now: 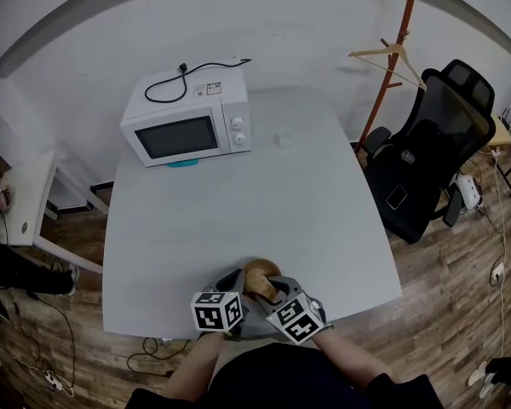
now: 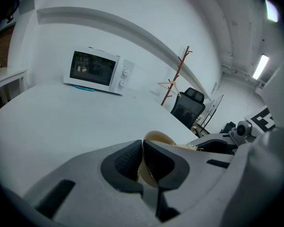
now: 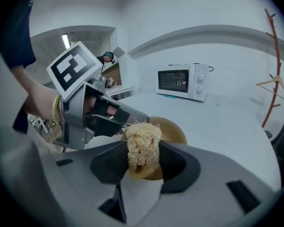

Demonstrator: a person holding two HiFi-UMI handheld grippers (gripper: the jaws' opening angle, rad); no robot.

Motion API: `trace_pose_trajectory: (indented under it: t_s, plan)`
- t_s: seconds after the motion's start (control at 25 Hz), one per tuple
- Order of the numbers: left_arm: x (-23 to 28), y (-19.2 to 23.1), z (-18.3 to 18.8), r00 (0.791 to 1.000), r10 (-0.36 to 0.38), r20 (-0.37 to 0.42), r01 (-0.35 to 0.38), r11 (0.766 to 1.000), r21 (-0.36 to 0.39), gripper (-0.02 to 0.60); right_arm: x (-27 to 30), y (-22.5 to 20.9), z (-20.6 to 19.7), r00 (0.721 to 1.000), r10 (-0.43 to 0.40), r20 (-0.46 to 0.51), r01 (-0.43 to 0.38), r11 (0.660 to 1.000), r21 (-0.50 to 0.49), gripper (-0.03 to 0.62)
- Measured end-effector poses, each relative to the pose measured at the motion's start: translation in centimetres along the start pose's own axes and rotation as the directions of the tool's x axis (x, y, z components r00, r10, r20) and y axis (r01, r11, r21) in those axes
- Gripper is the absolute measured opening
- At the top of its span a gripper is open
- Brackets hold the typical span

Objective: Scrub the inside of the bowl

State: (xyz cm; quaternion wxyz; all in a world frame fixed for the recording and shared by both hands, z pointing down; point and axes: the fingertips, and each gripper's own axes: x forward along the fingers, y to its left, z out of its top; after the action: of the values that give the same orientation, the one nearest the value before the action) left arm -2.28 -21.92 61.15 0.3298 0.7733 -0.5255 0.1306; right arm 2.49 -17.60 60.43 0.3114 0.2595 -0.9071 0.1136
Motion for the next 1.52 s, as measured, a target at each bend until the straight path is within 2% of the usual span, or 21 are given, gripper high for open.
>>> trace_pose_trajectory:
  t_s: [0.16,0.4,0.64,0.84,1.16,1.52]
  plan:
    - [-0.1,0.1,0.0,1.000,-0.001,0.001,0.001,1.000,-0.004,0.029,-0.1,-0.1,-0.1,1.000,-0.018,-0.025,0.017,1.000,-0.026,0.176]
    - [-0.3,0.0,-0.5,1.000,-0.008,-0.003,0.008,1.000,-0.002,0.029,-0.5,-1.5,-1.1,0.996,-0.073,-0.055,0.074,0.997,0.017,0.176]
    - [-0.5,0.0,-0.8,1.000,-0.009,-0.005,0.009,1.000,-0.004,0.029,-0.7,-2.7,-1.2,0.993,-0.103,-0.050,0.106,0.993,0.057,0.176]
    - [-0.6,0.0,-0.8,1.000,-0.002,-0.006,0.002,1.000,0.012,0.029,-0.9,-2.9,-0.5,0.992,-0.119,-0.026,0.121,0.991,0.049,0.176]
    - [-0.4,-0.5,-0.7,1.000,-0.020,-0.007,0.020,1.000,0.008,0.029,-0.4,-2.3,0.4,0.995,-0.102,-0.006,0.102,0.995,0.018,0.177]
    - [-0.5,-1.0,-0.2,1.000,-0.023,0.004,0.022,0.999,0.034,0.029,-0.3,-0.7,0.4,0.999,-0.046,-0.007,0.046,0.999,-0.012,0.176]
